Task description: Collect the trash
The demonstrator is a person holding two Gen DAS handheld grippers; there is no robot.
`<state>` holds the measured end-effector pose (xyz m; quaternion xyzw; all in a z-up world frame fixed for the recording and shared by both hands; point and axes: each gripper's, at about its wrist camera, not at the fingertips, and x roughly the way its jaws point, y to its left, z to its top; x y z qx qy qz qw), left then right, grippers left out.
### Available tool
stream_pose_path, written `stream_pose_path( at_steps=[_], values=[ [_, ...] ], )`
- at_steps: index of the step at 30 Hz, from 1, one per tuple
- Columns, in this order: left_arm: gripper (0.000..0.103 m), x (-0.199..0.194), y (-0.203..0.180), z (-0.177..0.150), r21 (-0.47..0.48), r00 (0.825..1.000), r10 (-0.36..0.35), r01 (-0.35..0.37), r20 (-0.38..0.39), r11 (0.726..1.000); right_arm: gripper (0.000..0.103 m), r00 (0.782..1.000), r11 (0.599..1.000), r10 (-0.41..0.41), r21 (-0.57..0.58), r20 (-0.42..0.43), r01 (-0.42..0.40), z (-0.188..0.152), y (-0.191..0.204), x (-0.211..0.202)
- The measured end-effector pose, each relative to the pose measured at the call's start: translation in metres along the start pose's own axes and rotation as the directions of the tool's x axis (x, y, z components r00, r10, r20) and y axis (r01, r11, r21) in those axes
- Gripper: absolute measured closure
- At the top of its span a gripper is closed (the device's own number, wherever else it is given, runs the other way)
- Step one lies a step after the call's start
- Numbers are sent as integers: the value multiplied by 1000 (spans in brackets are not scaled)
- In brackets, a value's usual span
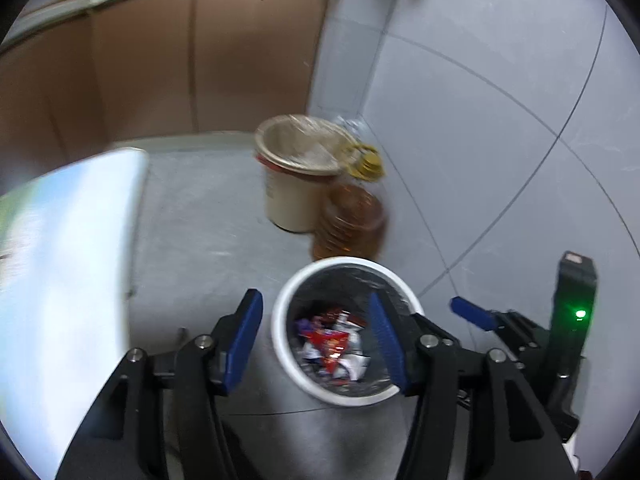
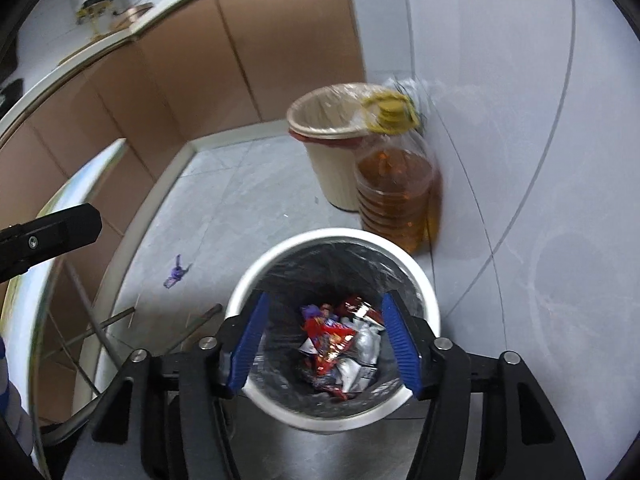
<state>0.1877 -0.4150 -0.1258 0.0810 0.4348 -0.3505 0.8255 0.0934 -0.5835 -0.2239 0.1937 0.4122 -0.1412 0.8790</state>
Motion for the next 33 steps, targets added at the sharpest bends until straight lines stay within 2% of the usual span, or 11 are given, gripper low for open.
stream_pose_path(
  at_steps=[4, 9, 13, 15, 18, 21, 23, 27, 31, 33],
  values=[
    [47, -44, 26, -14, -2, 994, 89, -89, 60, 996, 26, 998, 997, 25, -81, 63, -20, 0, 45, -36],
    [43, -104, 69, -38, -80, 974, 196, -187, 111, 979, 17, 988, 979, 69, -197, 138, -41, 1, 106, -81],
    [43, -154, 103, -63, -138, 936, 320, -300, 149, 944, 12, 972, 952, 113, -303, 205, -47, 0, 161, -123],
    [43, -173, 116, -72, -167, 923, 350, -324, 163, 931, 11, 964, 939, 128, -342, 231, -43, -3, 183, -139],
    [39, -210, 136, -89, -218, 885, 419, -376, 201, 900, 11, 949, 916, 152, -399, 275, -31, -8, 215, -166],
    [38, -244, 148, -103, -250, 843, 478, -422, 247, 872, 2, 931, 898, 172, -440, 323, -13, -15, 245, -193],
    [36, -263, 152, -110, -262, 816, 512, -449, 269, 854, 1, 920, 891, 182, -455, 347, -5, -17, 258, -203],
    [31, -300, 160, -124, -298, 771, 556, -477, 309, 827, 1, 909, 880, 207, -474, 362, -11, -24, 278, -222],
    [20, -329, 160, -136, -340, 724, 598, -498, 344, 798, 1, 897, 867, 229, -498, 377, -12, -33, 293, -237],
    [19, -341, 159, -139, -356, 702, 615, -506, 359, 786, 1, 892, 861, 239, -508, 384, -11, -38, 299, -246]
  ],
)
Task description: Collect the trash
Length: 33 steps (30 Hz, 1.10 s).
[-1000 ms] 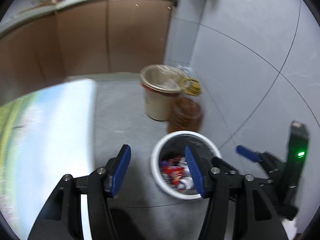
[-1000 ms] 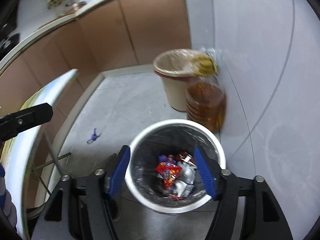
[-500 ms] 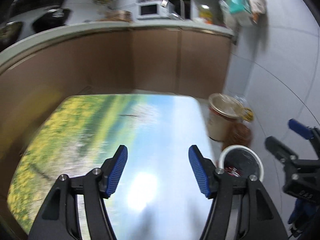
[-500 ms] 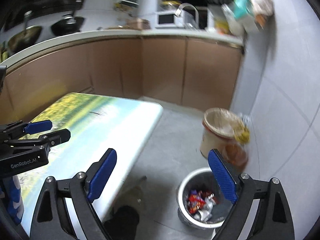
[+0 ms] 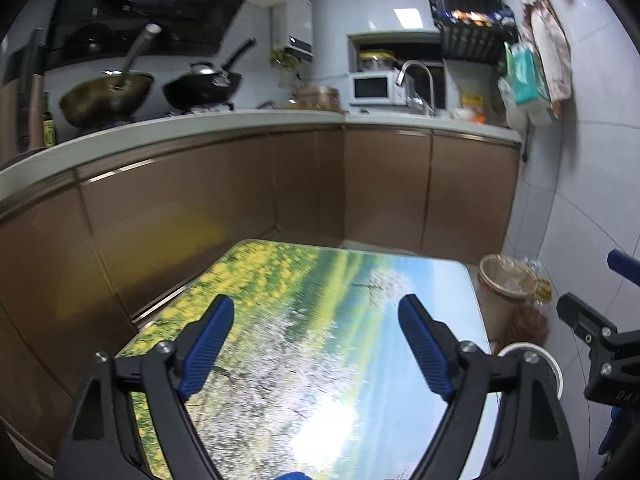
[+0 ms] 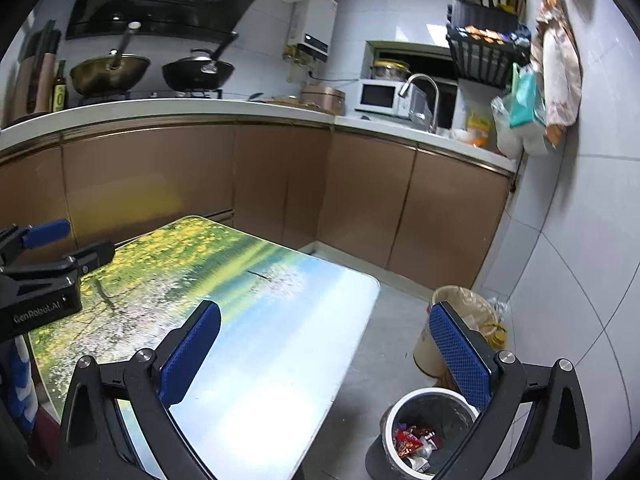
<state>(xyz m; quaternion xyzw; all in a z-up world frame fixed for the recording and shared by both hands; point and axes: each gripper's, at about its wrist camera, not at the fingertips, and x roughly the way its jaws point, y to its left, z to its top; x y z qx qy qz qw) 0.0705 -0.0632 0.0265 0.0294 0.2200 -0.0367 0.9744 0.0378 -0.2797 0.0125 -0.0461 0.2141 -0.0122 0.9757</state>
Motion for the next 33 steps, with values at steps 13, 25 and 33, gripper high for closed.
stream_pose_path(
  at_steps=[13, 25, 33],
  values=[
    [15, -58, 21, 10, -39, 987, 70, -65, 145, 997, 0, 997, 1000, 16, -4, 76, -15, 11, 14, -41],
    [15, -73, 24, 9, -41, 982, 69, -63, 175, 997, 0, 992, 999, 13, 31, 128, -17, 17, 9, -62],
    [14, -76, 24, 7, -52, 983, 60, -51, 172, 997, 0, 992, 999, 13, 46, 125, -19, 15, 5, -60]
  ],
)
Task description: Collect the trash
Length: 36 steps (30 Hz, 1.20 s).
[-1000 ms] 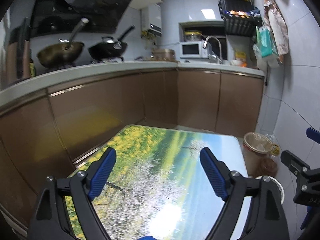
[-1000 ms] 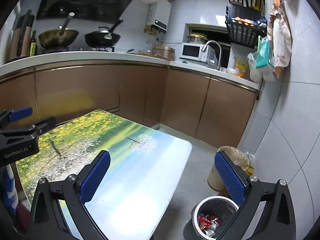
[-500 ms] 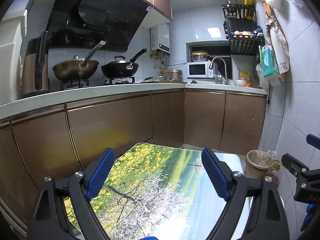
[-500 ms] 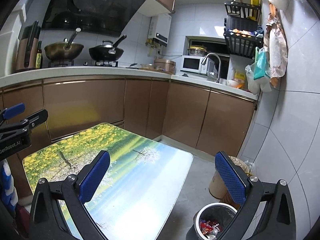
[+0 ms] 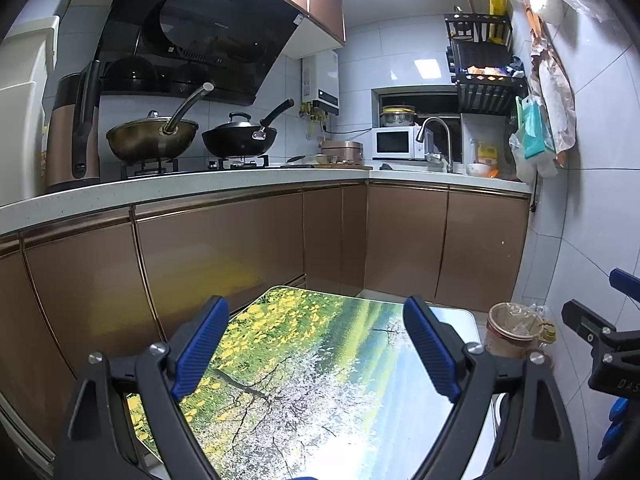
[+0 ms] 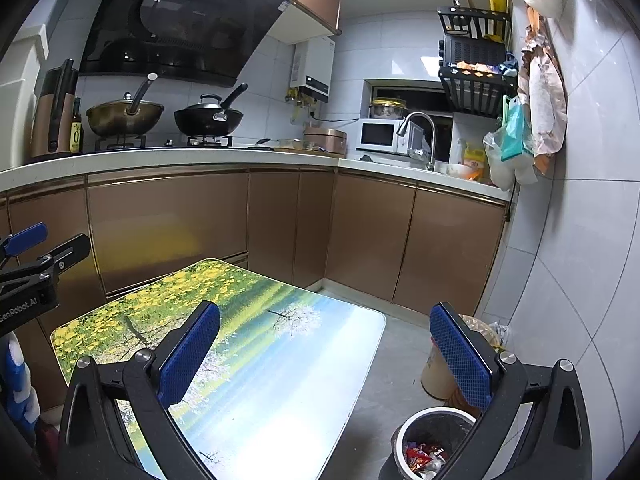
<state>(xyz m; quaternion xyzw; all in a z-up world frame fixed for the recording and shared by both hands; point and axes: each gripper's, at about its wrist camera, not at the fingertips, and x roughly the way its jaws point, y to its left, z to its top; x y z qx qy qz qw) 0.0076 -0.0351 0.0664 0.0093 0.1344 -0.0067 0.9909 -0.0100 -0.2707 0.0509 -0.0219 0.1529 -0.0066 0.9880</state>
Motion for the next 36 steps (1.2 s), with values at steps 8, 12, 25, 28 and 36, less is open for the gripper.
stream_pose_path(
  at_steps=[8, 12, 25, 28, 36],
  values=[
    [14, 5, 1, -3, -5, 1000, -13, 12, -14, 1000, 0, 1000, 1000, -1, 3, -13, 1, -3, 1, 6],
    [14, 10, 1, -6, -6, 999, -23, 23, -26, 1000, 0, 1000, 1000, -2, 6, -22, 2, -4, 1, 11],
    [14, 19, 6, -15, -20, 998, -35, 34, -47, 999, 0, 999, 1000, -3, -1, -46, 3, -10, 7, 21],
    [14, 20, 8, -16, -24, 998, -36, 35, -47, 999, 0, 999, 1000, -1, 0, -52, 1, -11, 8, 23],
    [14, 22, 9, -17, -29, 998, -40, 38, -55, 999, 0, 998, 1000, 1, -1, -61, -1, -14, 9, 25]
  ],
)
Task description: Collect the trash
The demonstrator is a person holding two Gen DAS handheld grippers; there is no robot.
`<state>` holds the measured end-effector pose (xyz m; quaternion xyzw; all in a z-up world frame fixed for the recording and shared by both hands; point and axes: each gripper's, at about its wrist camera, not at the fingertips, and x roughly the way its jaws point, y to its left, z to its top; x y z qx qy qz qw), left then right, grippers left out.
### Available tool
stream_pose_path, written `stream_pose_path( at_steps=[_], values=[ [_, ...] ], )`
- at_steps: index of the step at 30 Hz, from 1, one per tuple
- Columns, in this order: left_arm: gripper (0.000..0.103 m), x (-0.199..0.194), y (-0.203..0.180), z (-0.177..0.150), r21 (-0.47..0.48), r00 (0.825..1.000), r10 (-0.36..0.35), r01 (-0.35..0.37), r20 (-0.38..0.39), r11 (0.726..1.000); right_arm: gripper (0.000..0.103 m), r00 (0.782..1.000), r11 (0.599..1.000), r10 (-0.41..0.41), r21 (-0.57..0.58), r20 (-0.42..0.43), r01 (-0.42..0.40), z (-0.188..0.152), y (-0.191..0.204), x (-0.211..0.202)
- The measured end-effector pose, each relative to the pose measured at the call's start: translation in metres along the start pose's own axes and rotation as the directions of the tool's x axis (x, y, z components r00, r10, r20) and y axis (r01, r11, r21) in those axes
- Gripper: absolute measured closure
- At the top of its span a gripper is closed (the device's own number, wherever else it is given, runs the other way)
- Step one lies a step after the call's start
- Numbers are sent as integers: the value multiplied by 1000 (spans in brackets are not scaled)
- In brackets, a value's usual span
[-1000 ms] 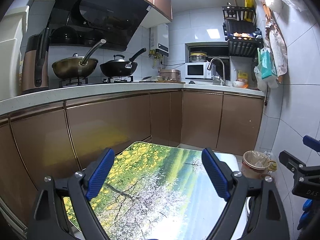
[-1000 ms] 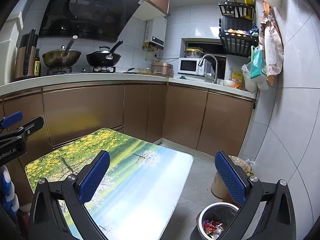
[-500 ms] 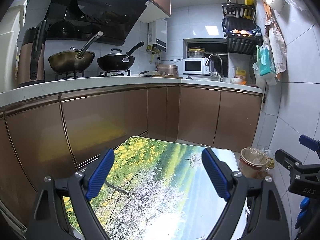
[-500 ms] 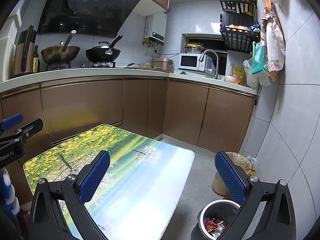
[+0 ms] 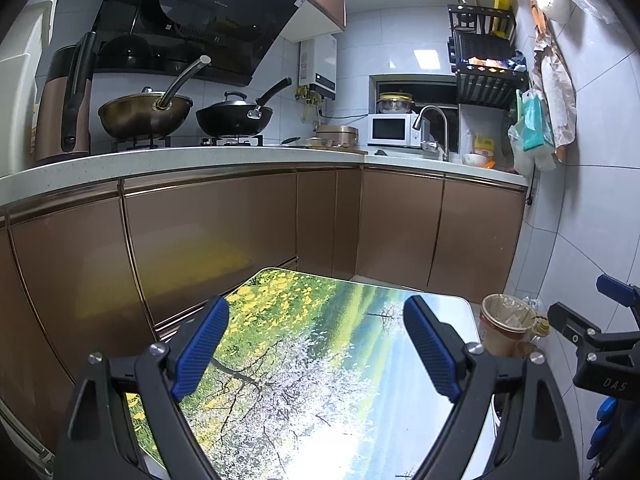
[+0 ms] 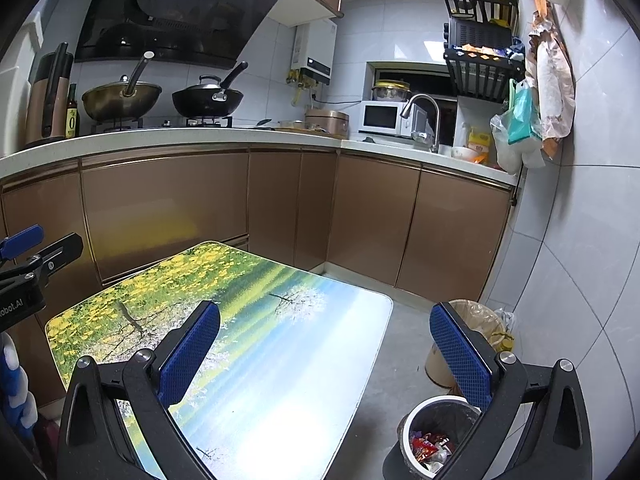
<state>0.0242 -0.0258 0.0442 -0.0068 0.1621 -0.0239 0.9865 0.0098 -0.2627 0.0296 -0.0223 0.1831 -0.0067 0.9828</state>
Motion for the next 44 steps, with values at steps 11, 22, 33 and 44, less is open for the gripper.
stream_pose_path(
  at_steps=[11, 22, 33, 44],
  values=[
    [14, 1, -10, -3, 23, 1000, -7, 7, -13, 1000, 0, 1000, 1000, -4, 19, -10, 4, -4, -5, 3],
    [14, -1, -19, -6, 44, 999, -26, 26, -19, 999, 0, 1000, 999, -18, 37, -11, 19, -7, -13, 1],
    [14, 1, -23, -8, 50, 998, -51, 53, -40, 997, 0, 999, 998, -29, 51, -18, 30, -10, -19, 3],
    [14, 1, -24, -9, 52, 998, -53, 55, -43, 997, 0, 999, 998, -34, 61, -24, 36, -12, -23, 5]
  ],
)
